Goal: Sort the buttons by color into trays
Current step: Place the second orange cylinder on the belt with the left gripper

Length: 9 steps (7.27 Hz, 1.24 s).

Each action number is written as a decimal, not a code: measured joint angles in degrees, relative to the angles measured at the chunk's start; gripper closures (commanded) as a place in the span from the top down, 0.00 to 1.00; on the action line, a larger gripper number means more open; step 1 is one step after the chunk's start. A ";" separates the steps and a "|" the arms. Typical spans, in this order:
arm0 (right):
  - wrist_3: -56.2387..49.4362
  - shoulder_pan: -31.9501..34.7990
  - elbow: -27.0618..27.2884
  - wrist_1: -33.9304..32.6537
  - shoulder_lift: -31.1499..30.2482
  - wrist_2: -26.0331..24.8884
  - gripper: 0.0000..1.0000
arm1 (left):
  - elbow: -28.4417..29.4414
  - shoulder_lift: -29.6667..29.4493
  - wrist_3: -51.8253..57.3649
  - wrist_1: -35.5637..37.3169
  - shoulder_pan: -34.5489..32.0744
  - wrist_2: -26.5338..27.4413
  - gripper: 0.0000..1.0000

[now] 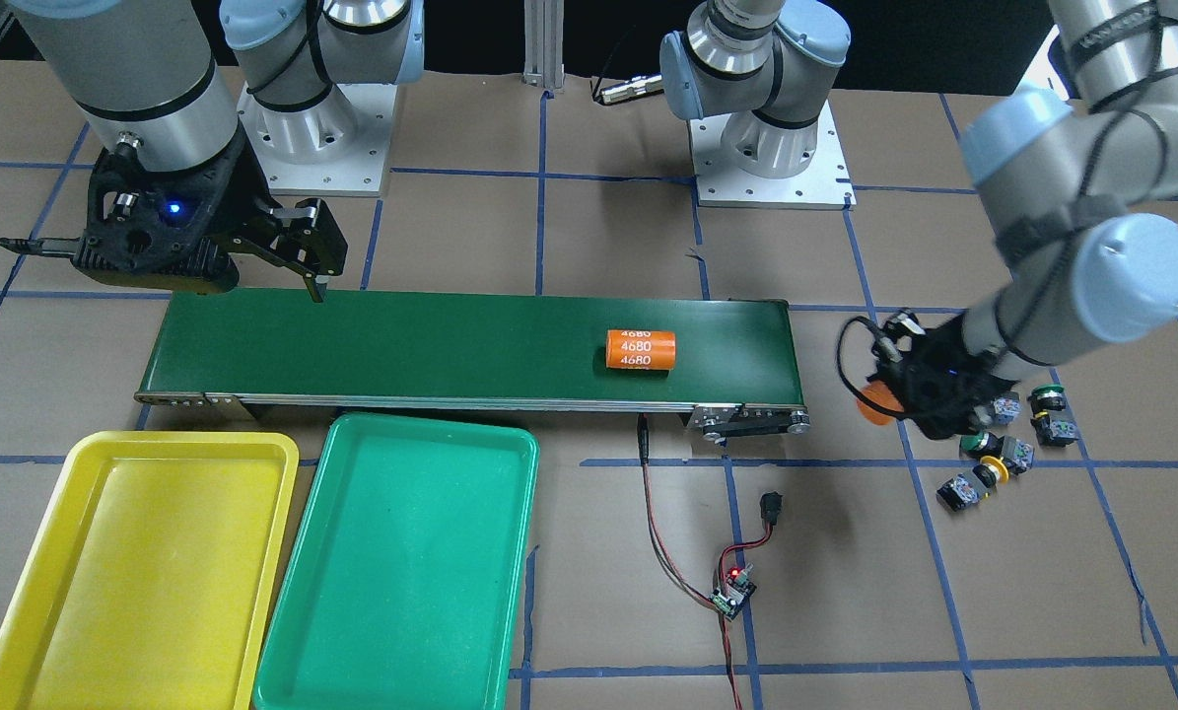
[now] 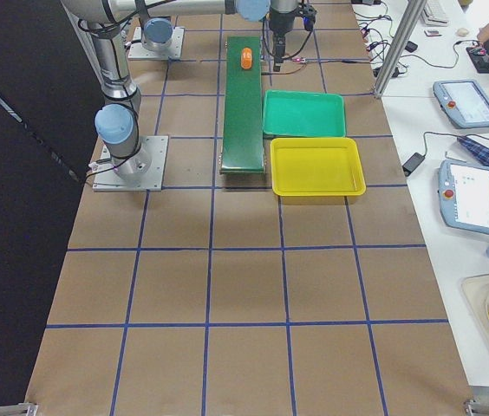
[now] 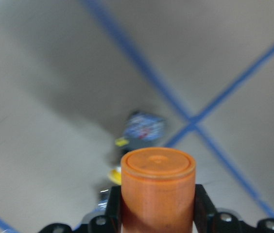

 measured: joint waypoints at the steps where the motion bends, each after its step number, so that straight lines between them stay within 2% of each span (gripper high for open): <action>1: 0.00 0.00 0.00 0.00 0.00 0.00 1.00 | -5.00 2.95 -1.01 2.20 -4.61 0.03 0.00; 2: 0.00 0.00 0.00 0.00 0.00 0.00 1.00 | -9.30 5.10 -1.56 5.71 -8.14 0.04 0.00; 3: -0.02 0.00 0.00 0.00 0.00 0.00 1.00 | -13.00 6.55 -2.22 9.40 -10.91 -0.37 0.61; 4: -0.06 0.00 0.00 0.00 0.00 0.00 1.00 | -15.82 7.31 -3.08 12.59 -12.56 -1.04 1.00; 6: -0.08 0.00 0.00 0.00 0.00 0.00 1.00 | -18.46 7.55 -3.72 17.59 -13.18 -1.61 1.00; 7: -0.09 0.00 0.02 0.00 0.00 0.00 1.00 | -17.63 7.95 -3.99 18.19 -11.64 -2.19 1.00; 9: -0.09 0.00 0.08 0.00 0.00 0.00 1.00 | -12.14 7.93 -4.43 12.32 -2.95 -6.82 1.00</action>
